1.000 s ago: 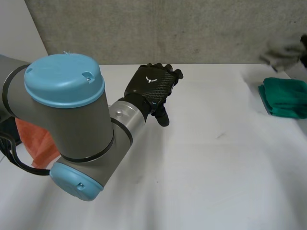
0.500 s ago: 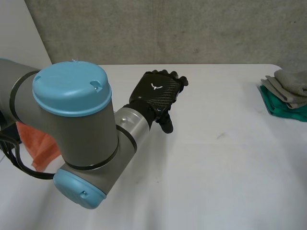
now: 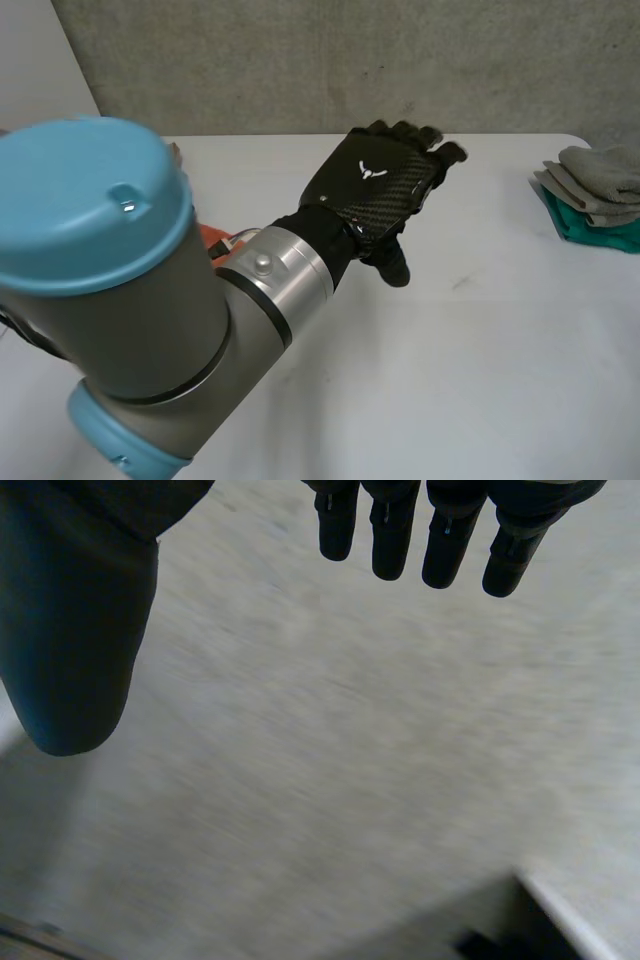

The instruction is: Fold the laundry.

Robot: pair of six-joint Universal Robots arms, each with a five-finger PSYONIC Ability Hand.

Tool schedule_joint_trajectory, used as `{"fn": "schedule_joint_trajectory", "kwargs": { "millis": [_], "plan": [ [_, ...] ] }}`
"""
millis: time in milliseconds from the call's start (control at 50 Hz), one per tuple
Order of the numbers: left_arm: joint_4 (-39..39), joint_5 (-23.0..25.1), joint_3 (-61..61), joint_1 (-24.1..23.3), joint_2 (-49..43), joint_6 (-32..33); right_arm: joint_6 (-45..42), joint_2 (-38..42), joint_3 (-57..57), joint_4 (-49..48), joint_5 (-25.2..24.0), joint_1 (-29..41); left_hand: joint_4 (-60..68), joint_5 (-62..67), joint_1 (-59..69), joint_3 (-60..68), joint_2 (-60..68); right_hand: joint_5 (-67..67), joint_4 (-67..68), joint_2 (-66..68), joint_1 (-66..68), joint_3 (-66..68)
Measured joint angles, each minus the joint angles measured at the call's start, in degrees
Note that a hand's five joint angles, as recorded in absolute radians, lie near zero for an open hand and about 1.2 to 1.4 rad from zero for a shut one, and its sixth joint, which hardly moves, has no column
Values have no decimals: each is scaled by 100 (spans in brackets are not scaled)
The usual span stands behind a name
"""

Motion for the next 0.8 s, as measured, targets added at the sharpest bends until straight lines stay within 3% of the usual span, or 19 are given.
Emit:
{"fn": "schedule_joint_trajectory", "kwargs": {
  "millis": [80,160,240,300,400,480,560,600,680,800],
  "plan": [
    [275,218,-204,14,264,3,-204,-475,45,-59,560,28,0,0,0,0,0,0,0,0,0,0],
    [517,305,-351,51,491,7,162,-1082,372,-383,662,382,0,0,0,0,0,0,0,0,0,0],
    [628,282,-438,209,660,21,721,-1743,1045,-812,291,867,0,0,0,0,0,0,0,0,0,0],
    [652,237,-494,501,781,37,1110,-2354,1858,-1238,-279,1282,0,0,0,0,0,0,0,0,0,0],
    [640,21,-565,1309,888,69,1413,-3369,3555,-1981,-1422,2026,0,0,0,0,0,0,4,0,0,0],
    [653,-206,-629,2205,853,132,1400,-3762,4607,-2217,-1906,2673,0,0,0,0,0,0,0,0,0,0],
    [738,-267,-649,3087,612,340,1214,-3853,5193,-2079,-2014,3150,0,0,0,0,0,0,0,0,0,0],
    [862,-150,-604,3706,245,664,933,-3805,5416,-1797,-1982,3350,0,0,0,0,0,0,0,0,0,0],
    [1065,225,-463,4423,-470,1325,430,-3635,5525,-1325,-1873,3454,0,0,0,0,0,0,0,0,0,0],
    [1233,713,-92,5003,-1618,2380,-178,-3342,5522,-846,-1730,3450,2,0,1,1,1,0,0,0,0,0]
  ]
}}
